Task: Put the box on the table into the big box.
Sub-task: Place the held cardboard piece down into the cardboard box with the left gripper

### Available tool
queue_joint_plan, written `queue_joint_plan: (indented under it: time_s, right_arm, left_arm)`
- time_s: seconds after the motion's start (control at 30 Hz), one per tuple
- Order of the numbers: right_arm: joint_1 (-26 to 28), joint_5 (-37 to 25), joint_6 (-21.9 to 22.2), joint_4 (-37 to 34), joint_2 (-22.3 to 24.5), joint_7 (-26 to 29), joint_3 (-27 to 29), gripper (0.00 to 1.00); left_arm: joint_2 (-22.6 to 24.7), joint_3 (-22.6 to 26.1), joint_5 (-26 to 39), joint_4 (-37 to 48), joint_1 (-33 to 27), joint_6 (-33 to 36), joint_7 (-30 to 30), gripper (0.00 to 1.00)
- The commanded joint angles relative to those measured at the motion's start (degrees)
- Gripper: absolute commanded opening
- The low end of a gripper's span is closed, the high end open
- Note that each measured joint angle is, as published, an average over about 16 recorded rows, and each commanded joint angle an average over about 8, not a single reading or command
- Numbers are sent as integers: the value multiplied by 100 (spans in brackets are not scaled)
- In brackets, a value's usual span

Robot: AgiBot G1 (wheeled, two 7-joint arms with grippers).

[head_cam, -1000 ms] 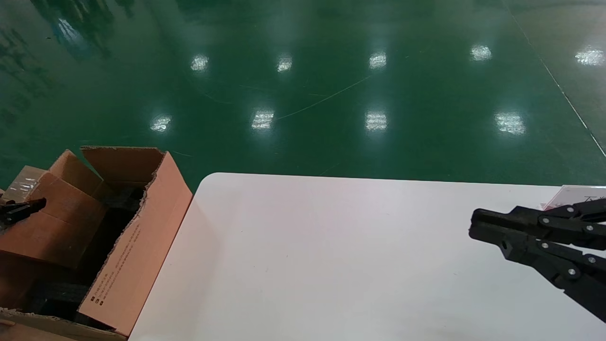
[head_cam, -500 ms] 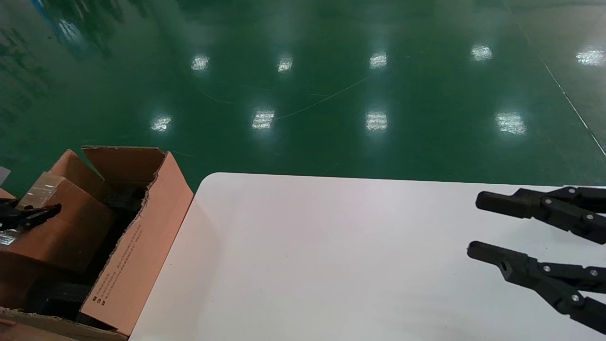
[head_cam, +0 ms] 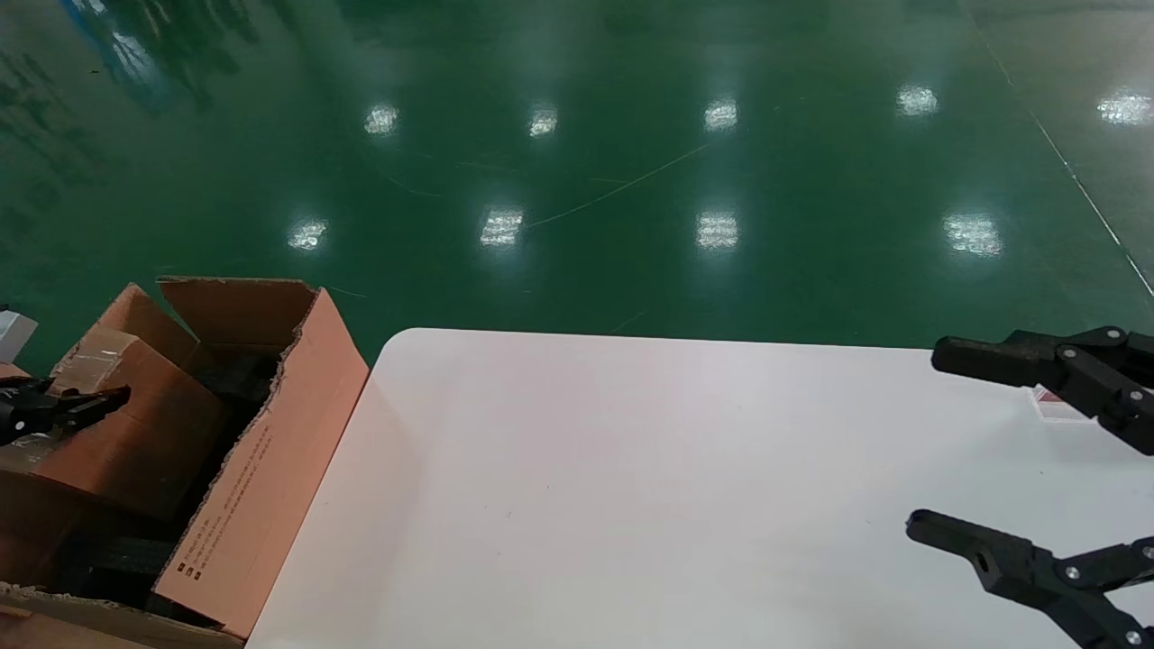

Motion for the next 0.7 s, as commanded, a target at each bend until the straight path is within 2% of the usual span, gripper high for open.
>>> queue_joint_plan:
  time_s: [0.03,0.47,0.7]
  right_arm:
    - [0,0,0,0,0,0,0,100]
    - [0,0,0,0,0,0,0,100]
    - [0,0,0,0,0,0,-1,100]
  left_arm:
    - [13,29,-2,129,-114,-50,59,0]
    - [201,331,-86,1296,-949,-376,1016,0]
    - [378,322,-316,2036,-1156,-601,1671,0]
